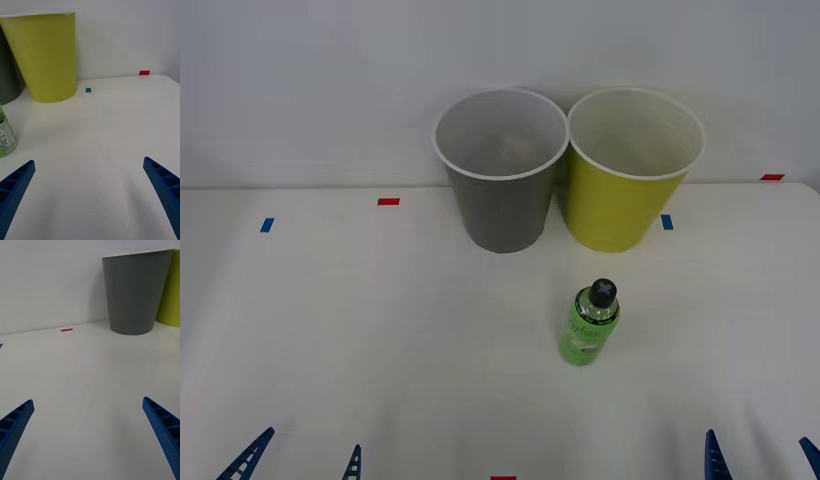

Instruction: Put cans in the gray bin and PET bottles in the light green bin.

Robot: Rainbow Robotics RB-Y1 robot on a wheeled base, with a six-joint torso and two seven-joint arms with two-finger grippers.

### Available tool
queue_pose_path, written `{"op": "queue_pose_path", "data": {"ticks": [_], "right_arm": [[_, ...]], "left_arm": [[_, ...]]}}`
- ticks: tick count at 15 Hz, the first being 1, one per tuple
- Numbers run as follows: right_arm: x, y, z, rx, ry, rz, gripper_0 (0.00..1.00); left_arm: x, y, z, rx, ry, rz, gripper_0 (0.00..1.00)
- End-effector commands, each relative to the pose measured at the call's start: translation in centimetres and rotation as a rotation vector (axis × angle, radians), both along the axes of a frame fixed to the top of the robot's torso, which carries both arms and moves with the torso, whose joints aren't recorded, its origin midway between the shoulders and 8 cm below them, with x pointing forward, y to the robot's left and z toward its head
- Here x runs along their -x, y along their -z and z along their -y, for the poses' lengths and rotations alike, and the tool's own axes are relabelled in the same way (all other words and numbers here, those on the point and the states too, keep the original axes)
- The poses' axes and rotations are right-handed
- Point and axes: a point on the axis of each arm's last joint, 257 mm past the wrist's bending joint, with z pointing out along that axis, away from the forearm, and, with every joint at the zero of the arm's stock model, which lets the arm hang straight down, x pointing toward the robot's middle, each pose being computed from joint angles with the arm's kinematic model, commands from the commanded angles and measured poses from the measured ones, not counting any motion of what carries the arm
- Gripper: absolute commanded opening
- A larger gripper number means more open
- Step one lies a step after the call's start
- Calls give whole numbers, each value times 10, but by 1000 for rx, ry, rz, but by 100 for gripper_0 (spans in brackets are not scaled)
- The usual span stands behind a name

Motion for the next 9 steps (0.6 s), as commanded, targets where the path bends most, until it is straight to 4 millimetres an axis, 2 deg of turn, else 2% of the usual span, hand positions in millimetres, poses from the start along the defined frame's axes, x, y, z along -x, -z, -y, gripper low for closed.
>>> {"op": "queue_pose_path", "data": {"ticks": [1,9], "right_arm": [[0,0,0,0,0,0,100],[0,0,0,0,0,0,100]], "left_arm": [[0,0,0,0,0,0,100],[0,0,0,0,0,0,100]]}}
